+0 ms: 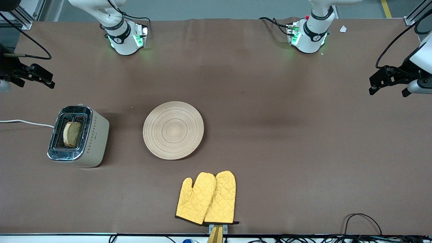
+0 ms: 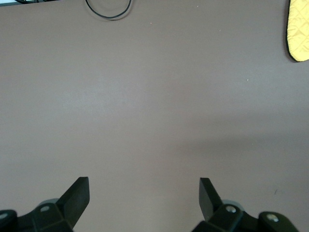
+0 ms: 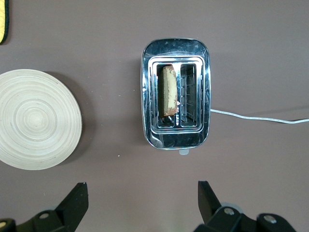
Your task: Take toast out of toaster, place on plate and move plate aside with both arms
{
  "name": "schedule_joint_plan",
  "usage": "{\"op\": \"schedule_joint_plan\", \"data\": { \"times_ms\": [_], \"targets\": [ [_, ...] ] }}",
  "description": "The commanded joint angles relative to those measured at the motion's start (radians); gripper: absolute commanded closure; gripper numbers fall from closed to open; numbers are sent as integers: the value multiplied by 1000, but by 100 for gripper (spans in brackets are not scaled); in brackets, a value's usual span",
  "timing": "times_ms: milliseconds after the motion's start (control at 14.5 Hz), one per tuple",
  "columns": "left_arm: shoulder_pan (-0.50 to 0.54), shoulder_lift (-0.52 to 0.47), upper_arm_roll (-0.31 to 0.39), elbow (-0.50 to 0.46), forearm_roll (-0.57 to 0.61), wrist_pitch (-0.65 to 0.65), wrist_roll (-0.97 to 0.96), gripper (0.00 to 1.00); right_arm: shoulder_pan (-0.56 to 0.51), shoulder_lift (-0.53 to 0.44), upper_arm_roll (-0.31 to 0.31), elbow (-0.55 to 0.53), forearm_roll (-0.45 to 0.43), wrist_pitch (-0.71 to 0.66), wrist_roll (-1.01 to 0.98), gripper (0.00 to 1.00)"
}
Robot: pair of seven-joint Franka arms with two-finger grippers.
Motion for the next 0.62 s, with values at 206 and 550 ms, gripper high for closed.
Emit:
{"op": "schedule_joint_plan", "data": {
  "times_ms": [206,550],
  "targets": [
    [-1,4,1,21,10,-11,9,0,-17,-31,6,-34,18,17,-17,0],
    [-4,5,1,19,10,-11,2,0,-97,51,6,-184,37,255,-15,0]
  ]
}}
